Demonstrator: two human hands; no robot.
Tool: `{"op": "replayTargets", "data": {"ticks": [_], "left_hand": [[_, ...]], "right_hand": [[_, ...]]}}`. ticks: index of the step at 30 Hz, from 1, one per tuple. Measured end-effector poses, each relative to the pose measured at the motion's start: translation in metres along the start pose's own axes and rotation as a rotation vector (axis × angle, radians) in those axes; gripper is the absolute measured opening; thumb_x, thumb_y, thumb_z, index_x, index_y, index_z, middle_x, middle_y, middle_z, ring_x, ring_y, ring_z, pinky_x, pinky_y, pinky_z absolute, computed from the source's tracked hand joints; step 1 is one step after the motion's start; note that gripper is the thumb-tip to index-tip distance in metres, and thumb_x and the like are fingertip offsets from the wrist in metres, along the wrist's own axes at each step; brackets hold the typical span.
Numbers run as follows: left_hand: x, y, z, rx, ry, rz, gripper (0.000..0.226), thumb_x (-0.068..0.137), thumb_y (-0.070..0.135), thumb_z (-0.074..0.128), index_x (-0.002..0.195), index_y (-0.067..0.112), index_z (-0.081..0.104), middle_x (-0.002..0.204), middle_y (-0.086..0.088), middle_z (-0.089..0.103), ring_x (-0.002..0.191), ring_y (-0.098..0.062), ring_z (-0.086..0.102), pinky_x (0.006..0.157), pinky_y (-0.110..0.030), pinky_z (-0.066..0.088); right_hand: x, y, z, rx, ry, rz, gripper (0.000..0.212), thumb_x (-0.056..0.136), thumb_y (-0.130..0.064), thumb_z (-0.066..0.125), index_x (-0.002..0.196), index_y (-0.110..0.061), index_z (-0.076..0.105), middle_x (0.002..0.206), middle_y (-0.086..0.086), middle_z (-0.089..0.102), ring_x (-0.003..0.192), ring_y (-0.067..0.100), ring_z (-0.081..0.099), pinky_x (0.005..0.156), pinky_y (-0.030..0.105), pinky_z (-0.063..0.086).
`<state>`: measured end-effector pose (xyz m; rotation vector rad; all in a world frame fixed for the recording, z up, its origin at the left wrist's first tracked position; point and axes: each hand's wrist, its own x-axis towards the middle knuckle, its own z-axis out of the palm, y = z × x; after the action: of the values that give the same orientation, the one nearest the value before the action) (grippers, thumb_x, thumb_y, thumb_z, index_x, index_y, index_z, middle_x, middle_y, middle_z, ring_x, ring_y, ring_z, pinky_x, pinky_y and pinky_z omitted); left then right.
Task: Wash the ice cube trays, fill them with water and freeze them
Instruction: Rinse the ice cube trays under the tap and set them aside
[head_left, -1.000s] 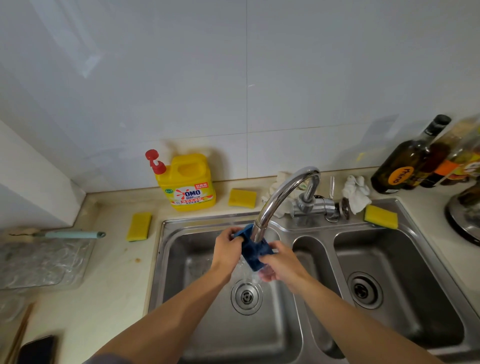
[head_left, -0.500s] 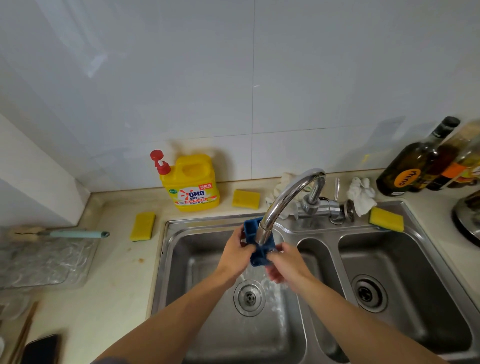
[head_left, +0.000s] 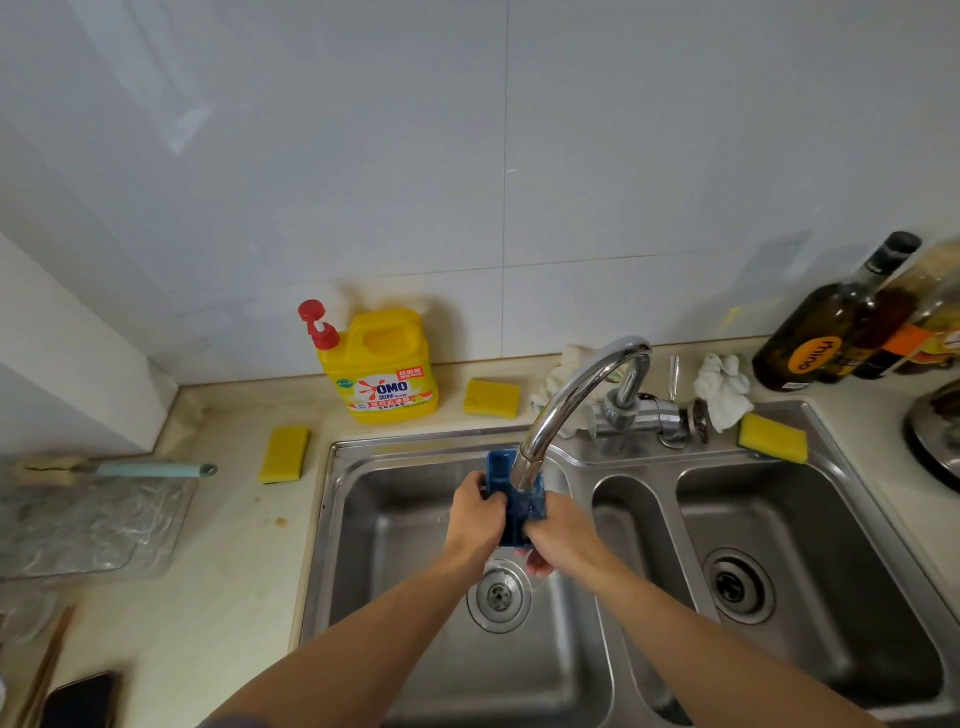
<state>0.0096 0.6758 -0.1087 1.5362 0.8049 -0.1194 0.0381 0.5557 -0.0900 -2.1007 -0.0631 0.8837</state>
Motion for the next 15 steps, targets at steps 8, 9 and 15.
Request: {"op": "replayTargets", "data": {"ticks": [8,9,15], "left_hand": [[0.002,0.000,-0.004,-0.041,0.000,-0.090,0.017,0.094,0.003,0.048,0.103,0.005,0.062,0.100,-0.018,0.070,0.089,-0.028,0.068,0.078,-0.042,0.060],[0.003,0.001,-0.006,-0.049,0.018,-0.092,0.017,0.094,0.003,0.047,0.102,0.004,0.062,0.098,-0.017,0.069,0.087,-0.028,0.068,0.078,-0.042,0.060],[0.000,-0.001,-0.014,-0.069,-0.022,-0.091,0.015,0.099,0.009,0.049,0.104,0.013,0.062,0.098,-0.010,0.073,0.086,-0.021,0.072,0.063,-0.029,0.058]], "right_hand": [[-0.003,0.002,0.002,0.024,-0.045,0.000,0.015,0.094,-0.006,0.050,0.096,-0.008,0.065,0.073,0.012,0.075,0.054,0.018,0.070,0.054,0.027,0.059],[-0.003,0.003,0.000,0.085,-0.049,0.001,0.014,0.094,-0.007,0.054,0.102,-0.010,0.065,0.083,0.014,0.076,0.062,0.020,0.073,0.059,0.029,0.061],[0.005,0.004,-0.011,0.414,-0.022,0.013,0.019,0.097,-0.012,0.061,0.116,-0.015,0.063,0.102,0.013,0.075,0.088,0.027,0.076,0.081,0.047,0.064]]}}
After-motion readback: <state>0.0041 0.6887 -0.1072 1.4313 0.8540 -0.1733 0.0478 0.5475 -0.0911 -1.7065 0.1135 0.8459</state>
